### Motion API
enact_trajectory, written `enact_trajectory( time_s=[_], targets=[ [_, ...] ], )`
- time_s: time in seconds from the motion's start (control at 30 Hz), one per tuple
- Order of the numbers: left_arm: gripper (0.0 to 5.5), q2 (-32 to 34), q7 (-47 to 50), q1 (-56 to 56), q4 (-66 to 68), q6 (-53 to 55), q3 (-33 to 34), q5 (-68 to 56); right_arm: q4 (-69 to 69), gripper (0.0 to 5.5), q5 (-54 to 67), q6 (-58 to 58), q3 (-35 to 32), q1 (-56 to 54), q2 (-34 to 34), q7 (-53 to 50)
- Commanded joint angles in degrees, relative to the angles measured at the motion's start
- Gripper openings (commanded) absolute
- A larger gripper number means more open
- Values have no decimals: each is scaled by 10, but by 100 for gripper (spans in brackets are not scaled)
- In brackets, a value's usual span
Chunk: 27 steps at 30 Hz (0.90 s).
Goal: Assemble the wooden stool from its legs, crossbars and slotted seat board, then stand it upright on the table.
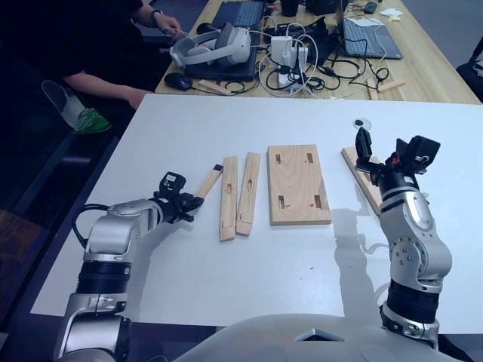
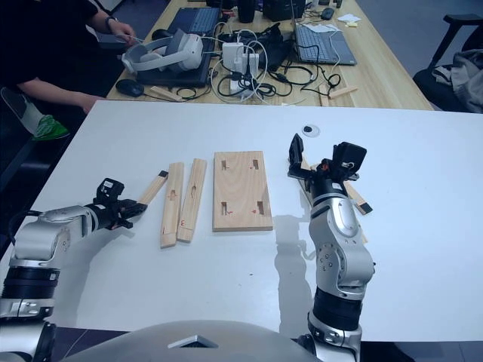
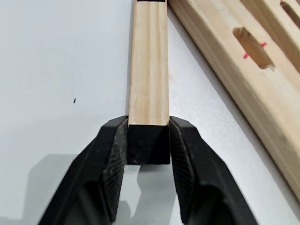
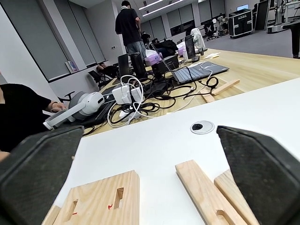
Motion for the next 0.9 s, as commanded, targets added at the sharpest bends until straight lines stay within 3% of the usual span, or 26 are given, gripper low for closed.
enact_trajectory(
  time_s=[0.03, 0.6, 0.77, 0.9],
  targets=[
    [128, -23, 8, 6, 25, 7, -14, 4, 25, 540, 3, 4, -12, -31, -6, -3],
    [128, -46, 72, -74, 23, -160, 68, 14, 74, 540, 17, -8, -68, -126, -34, -1],
    [128, -64, 89, -114, 29, -220, 108, -5, 71, 540, 76, 43, -42, -178, -52, 54],
    [128, -77, 68, -137, 11, -256, 104, -22, 60, 540, 154, 109, -25, -215, -47, 87]
  ],
)
